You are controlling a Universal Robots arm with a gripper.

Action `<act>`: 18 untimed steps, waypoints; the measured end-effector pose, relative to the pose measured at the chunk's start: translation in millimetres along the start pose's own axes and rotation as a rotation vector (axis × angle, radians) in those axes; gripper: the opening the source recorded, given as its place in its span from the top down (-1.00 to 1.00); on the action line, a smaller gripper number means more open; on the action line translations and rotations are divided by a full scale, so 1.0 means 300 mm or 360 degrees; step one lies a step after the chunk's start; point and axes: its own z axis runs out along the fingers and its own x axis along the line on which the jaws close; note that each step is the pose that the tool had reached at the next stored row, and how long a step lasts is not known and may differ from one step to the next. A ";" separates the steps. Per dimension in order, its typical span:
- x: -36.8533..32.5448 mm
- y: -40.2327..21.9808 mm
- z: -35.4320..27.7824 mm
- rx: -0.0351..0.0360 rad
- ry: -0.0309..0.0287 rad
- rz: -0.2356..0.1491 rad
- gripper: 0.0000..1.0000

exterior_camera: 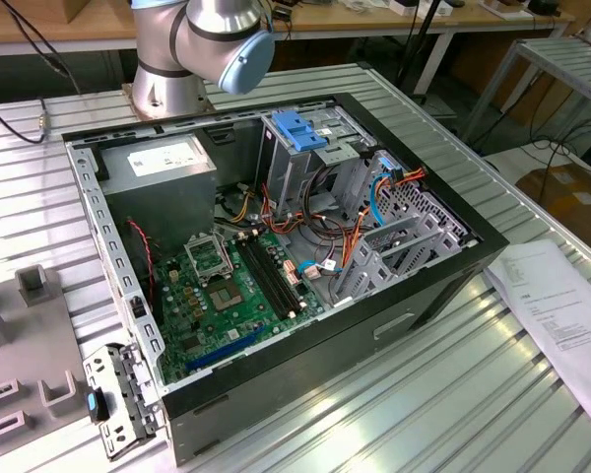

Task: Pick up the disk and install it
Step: 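Pick up the disk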

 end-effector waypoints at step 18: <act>0.002 0.000 0.000 -0.0005 0.00047 -0.0178 0.79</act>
